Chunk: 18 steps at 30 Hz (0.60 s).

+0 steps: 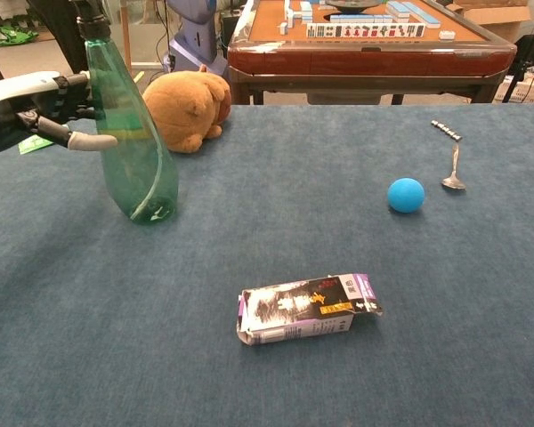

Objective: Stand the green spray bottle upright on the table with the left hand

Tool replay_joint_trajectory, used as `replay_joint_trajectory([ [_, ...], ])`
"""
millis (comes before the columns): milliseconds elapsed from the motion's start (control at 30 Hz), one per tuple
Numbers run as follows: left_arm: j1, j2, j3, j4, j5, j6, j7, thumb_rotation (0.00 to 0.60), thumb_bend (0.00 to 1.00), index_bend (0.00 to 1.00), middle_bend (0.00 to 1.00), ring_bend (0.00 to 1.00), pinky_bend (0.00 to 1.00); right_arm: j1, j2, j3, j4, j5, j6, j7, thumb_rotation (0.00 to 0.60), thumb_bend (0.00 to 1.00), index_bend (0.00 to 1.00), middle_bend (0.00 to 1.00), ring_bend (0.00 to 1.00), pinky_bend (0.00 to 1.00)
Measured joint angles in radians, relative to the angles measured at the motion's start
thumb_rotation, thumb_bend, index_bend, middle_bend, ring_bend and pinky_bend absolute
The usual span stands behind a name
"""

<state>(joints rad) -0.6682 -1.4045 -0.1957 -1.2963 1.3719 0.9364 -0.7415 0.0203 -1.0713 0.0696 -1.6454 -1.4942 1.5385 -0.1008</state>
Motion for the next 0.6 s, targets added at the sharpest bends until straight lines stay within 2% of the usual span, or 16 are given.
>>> replay_joint_trajectory([
  [267,0.025,0.085,0.018,-0.083,0.000,-0.003,0.013,0.600,0.27,0.00,0.00,0.00,0.00,0.001,-0.001,0.001,0.003,0.003,-0.003,0.001,0.600,0.23,0.35,0.28,0.29,0.39],
  [600,0.093,0.193,0.030,-0.170,-0.061,0.034,0.130,0.600,0.27,0.00,0.00,0.00,0.00,0.003,-0.001,0.003,0.008,0.009,-0.010,0.001,0.600,0.23,0.35,0.28,0.29,0.39],
])
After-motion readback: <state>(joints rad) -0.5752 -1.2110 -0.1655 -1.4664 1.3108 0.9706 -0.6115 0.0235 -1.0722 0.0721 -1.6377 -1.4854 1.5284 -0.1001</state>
